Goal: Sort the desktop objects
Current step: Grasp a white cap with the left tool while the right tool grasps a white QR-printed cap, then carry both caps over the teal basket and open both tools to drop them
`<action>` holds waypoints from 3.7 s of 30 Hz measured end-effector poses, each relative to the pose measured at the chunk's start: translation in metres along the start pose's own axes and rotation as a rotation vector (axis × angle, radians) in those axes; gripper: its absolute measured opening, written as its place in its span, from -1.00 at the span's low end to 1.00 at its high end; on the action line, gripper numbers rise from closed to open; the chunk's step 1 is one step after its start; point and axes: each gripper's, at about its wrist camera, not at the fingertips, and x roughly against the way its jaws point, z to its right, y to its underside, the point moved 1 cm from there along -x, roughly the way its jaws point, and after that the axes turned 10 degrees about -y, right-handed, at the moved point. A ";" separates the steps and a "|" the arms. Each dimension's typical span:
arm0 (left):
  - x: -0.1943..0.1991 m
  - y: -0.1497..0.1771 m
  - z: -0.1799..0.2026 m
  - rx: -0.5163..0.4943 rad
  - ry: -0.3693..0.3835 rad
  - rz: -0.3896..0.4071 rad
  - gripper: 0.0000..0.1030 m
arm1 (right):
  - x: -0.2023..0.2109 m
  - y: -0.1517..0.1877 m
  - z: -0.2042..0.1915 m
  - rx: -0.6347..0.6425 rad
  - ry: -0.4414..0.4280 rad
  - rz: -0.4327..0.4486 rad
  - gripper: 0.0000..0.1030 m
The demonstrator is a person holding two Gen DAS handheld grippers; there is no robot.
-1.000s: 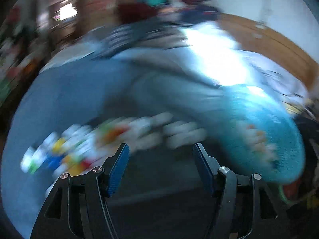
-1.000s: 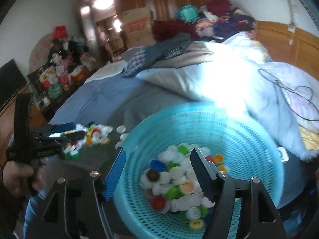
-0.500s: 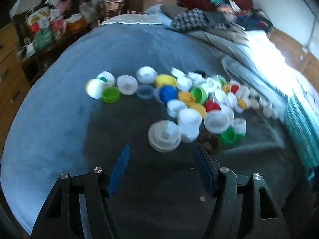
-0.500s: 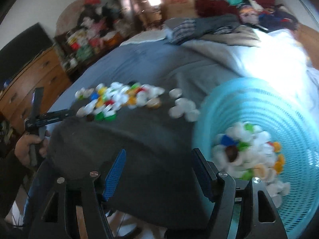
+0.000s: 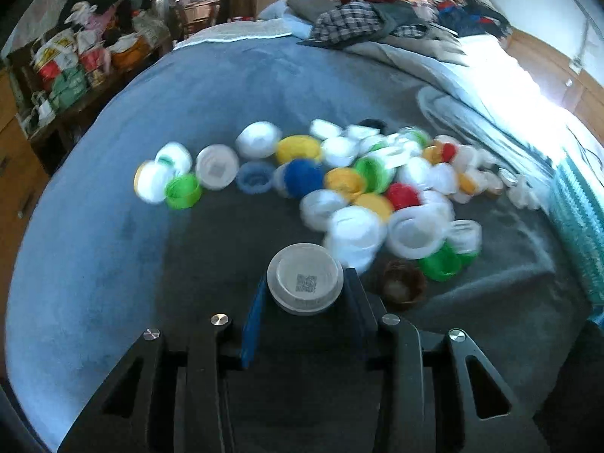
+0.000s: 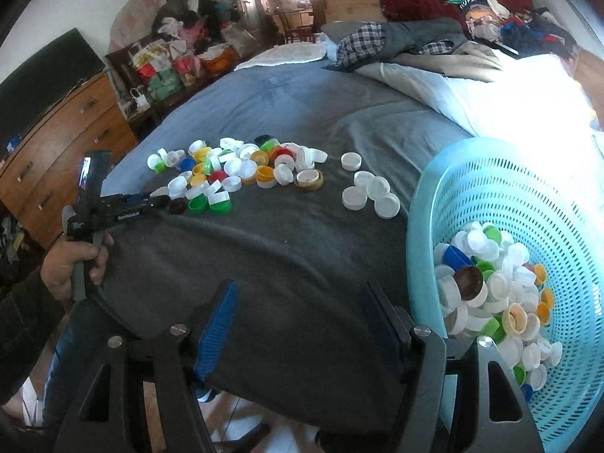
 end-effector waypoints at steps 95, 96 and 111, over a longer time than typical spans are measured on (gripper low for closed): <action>0.163 -0.089 0.300 -0.333 0.240 0.207 -0.34 | 0.151 -0.015 0.095 -0.149 0.254 0.301 -0.38; 0.162 -0.089 0.307 -0.343 0.245 0.202 -0.34 | 0.155 -0.013 0.101 -0.161 0.262 0.299 -0.38; 0.155 -0.081 0.381 -0.468 0.285 0.124 -0.34 | 0.165 0.008 0.133 -0.234 0.288 0.282 -0.38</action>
